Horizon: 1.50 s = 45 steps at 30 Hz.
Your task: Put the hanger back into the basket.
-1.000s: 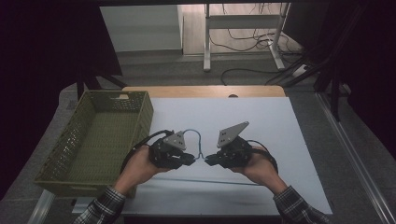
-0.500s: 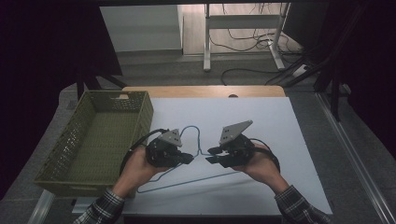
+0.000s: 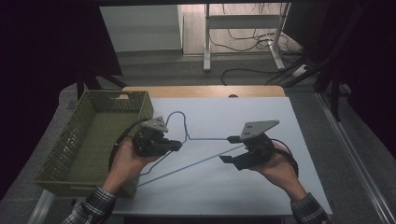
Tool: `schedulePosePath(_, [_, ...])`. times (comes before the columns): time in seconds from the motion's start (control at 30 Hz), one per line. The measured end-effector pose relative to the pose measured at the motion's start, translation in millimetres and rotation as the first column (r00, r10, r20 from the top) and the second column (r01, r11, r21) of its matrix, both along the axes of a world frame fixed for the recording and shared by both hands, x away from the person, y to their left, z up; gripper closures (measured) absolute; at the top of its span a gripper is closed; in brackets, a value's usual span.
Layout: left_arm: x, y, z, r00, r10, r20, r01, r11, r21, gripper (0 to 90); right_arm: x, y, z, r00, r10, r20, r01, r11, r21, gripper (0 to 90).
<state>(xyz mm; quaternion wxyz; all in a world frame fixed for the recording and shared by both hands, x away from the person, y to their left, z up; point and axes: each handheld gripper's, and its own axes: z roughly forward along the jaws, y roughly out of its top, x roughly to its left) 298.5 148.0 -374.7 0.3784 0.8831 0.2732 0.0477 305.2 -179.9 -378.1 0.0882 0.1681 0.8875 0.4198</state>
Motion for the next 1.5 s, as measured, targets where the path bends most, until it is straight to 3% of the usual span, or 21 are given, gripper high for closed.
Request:
schedulePosePath(0.07, [0.7,7.0,6.4,0.9998,0.015,0.01,-0.015,0.9999,-0.004,87.8,-2.7,-8.0,-0.6,0.9993,-0.037,0.005,0.037,0.9992,0.012,20.7])
schedulePosePath(0.2, [1.8,22.2,18.8,0.9979,0.059,0.026,-0.059,0.9981,-0.017,87.7,-6.4,-17.3,-4.6,0.9959,-0.089,-0.017,0.09,0.9955,0.03,15.0])
schedulePosePath(0.4, [4.3,45.1,37.9,0.9918,0.126,0.022,-0.124,0.9888,-0.083,87.8,-13.4,-29.3,-13.4,0.9863,-0.157,-0.051,0.159,0.9859,0.051,9.5])
schedulePosePath(0.63, [3.4,54.4,58.5,0.98,0.189,0.063,-0.185,0.9811,-0.056,87.8,-17.5,-41.9,-18.8,0.9801,-0.183,-0.077,0.188,0.98,0.065,9.3])
schedulePosePath(0.8, [3.4,63.8,64.2,0.9731,0.216,0.08,-0.213,0.9757,-0.053,87.8,-18.4,-47.6,-21.3,0.9779,-0.193,-0.081,0.199,0.9774,0.072,9.3])
schedulePosePath(0.9, [3.5,77.9,64.5,0.9632,0.252,0.094,-0.249,0.9677,-0.039,87.8,-20.1,-53.0,-24.9,0.9752,-0.201,-0.092,0.208,0.9747,0.081,8.8])
schedulePosePath(1.0, [3.6,86.4,63.6,0.9585,0.267,0.099,-0.265,0.9635,-0.037,87.8,-21.8,-57.0,-28.2,0.9726,-0.211,-0.097,0.22,0.9715,0.089,8.3])
schedulePosePath(1.2, [3.6,119.4,59.4,0.9389,0.323,0.118,-0.322,0.9462,-0.031,87.8,-26.5,-63.6,-33.5,0.9688,-0.229,-0.095,0.239,0.9648,0.11,5.6])
schedulePosePath(1.23, [3.6,119.4,59.4,0.9389,0.323,0.118,-0.322,0.9462,-0.031,87.8,-26.5,-63.6,-33.5,0.9688,-0.229,-0.095,0.239,0.9648,0.11,5.6])
schedulePosePath(1.5, [3.6,161.2,51.5,0.9051,0.402,0.139,-0.405,0.9144,-0.01,87.8,-33.8,-74.5,-40.6,0.9635,-0.25,-0.095,0.262,0.9554,0.137,4.2])
